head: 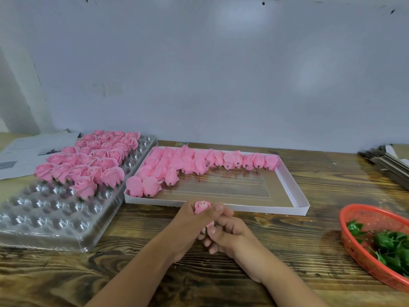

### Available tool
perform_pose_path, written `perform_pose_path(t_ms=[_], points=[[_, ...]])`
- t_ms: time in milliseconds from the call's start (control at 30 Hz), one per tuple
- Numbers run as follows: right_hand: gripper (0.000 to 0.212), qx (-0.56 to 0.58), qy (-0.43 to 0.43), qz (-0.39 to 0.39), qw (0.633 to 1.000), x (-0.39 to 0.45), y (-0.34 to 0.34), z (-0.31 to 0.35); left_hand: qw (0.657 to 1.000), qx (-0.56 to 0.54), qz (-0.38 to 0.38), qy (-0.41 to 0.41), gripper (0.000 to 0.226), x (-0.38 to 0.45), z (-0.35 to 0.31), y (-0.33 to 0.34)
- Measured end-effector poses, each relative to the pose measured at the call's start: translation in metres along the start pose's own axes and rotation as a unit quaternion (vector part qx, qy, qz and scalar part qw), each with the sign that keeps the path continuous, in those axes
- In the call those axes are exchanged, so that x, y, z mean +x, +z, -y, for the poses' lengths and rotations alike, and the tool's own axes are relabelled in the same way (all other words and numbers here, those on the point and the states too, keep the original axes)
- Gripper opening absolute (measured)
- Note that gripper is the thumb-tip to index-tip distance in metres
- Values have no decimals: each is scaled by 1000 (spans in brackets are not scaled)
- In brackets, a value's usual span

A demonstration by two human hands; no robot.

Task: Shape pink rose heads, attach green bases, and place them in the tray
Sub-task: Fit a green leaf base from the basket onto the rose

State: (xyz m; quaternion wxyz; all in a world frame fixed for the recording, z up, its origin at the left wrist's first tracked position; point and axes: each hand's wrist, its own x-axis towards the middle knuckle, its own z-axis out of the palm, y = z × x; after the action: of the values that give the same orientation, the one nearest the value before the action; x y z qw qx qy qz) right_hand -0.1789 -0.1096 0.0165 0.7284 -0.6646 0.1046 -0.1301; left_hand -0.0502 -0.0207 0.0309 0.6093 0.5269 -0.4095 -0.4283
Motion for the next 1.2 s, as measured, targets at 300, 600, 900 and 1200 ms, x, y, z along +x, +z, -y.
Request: perform_pose_path(t_ms=[300, 600, 900, 1200], points=[[32, -149, -79, -143, 975, 7, 8, -6, 996, -16, -75, 40, 35, 0, 0, 7], [30, -177, -96, -155, 967, 6, 4, -6, 985, 63, -117, 112, 37, 2, 3, 7], [32, -250, -94, -168, 949, 6, 2, -11, 982, 66, -126, 125, 16, 1, 3, 5], [41, -231, -137, -184, 946, 7, -3, -11, 983, 122, -83, 110, 25, 5, 8, 5]])
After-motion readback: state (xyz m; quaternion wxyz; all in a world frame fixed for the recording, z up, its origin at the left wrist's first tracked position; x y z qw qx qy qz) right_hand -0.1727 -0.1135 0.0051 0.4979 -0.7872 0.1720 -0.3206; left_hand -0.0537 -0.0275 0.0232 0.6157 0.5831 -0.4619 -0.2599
